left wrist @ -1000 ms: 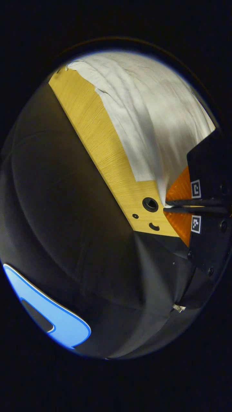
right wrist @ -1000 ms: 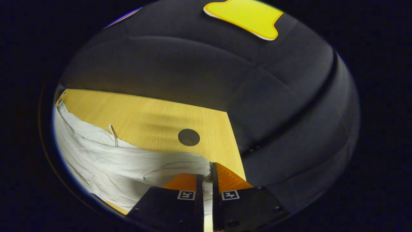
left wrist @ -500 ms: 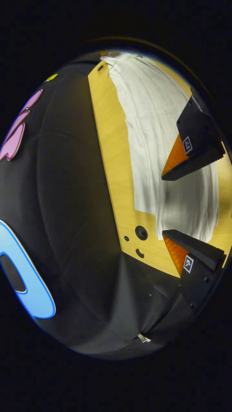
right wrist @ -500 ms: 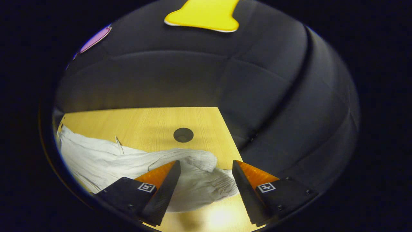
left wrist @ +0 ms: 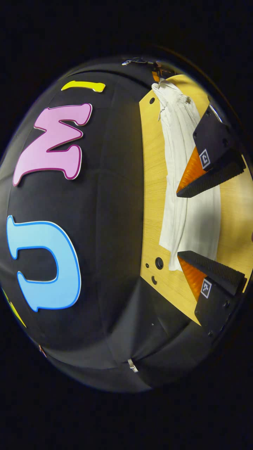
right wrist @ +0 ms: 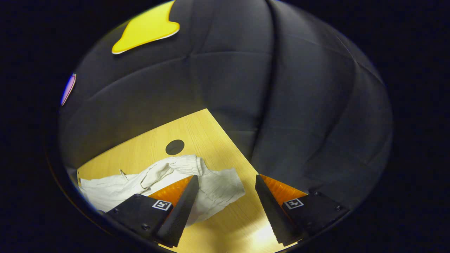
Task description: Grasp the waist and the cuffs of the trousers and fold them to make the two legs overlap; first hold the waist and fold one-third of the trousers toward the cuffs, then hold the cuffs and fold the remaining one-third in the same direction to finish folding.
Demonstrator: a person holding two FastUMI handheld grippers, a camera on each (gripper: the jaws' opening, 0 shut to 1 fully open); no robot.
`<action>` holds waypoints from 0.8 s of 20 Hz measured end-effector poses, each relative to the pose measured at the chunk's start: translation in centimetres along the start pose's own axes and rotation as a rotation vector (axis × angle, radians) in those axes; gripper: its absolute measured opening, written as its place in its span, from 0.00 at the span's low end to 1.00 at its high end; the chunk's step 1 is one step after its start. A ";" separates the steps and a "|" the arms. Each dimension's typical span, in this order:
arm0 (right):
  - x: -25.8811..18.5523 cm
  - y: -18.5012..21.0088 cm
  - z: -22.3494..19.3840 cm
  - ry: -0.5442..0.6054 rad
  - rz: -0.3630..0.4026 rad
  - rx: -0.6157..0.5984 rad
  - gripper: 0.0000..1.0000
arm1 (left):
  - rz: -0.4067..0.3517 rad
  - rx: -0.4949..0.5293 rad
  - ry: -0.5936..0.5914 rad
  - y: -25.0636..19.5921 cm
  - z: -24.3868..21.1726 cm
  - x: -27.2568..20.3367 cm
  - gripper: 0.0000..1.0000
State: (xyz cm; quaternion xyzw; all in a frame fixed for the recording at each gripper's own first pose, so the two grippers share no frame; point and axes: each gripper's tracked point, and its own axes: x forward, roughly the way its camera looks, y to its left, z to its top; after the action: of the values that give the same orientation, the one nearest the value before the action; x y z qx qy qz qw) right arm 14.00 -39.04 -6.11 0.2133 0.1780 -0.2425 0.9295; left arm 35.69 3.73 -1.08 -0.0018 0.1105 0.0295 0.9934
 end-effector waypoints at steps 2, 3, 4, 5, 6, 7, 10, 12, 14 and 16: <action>0.3 -0.6 -0.7 0.015 -0.006 0.062 0.99 | 0.012 -0.049 0.015 -0.4 -1.1 -1.9 0.97; 0.2 -0.7 -1.2 0.026 -0.005 0.091 0.99 | 0.016 -0.063 0.027 -0.3 -1.6 -2.6 0.97; 0.4 -0.7 -1.7 0.034 0.000 0.117 0.99 | 0.023 -0.069 0.039 0.0 -2.2 -2.9 0.97; 0.5 -0.6 -1.9 0.039 0.006 0.135 0.99 | 0.031 -0.071 0.051 0.2 -2.5 -3.1 0.98; 0.8 -0.5 -2.2 0.043 0.009 0.142 0.99 | 0.044 -0.077 0.060 0.5 -2.9 -3.3 0.98; 0.8 -0.5 -2.4 0.046 0.009 0.137 0.99 | 0.046 -0.095 0.076 0.5 -3.2 -3.3 0.98; 0.8 -0.1 -2.4 0.025 -0.007 0.085 0.99 | 0.019 -0.125 0.103 -0.6 -4.0 -3.5 0.96; 1.0 0.2 -2.6 0.015 -0.025 0.055 0.98 | 0.015 -0.115 0.108 -1.1 -4.3 -3.3 0.96; 1.1 1.1 -2.9 0.024 -0.004 0.056 0.96 | -0.005 -0.113 0.111 -2.1 -4.3 -3.2 0.96; 1.3 1.7 -2.9 0.019 -0.014 0.058 0.56 | -0.015 -0.109 0.113 -2.7 -4.3 -3.2 0.96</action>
State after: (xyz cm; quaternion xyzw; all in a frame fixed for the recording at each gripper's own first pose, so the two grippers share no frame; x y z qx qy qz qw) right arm 15.32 -36.82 -8.64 0.2414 0.1814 -0.2519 0.9195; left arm 31.79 0.78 -4.60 -0.0581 0.1648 0.0281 0.9842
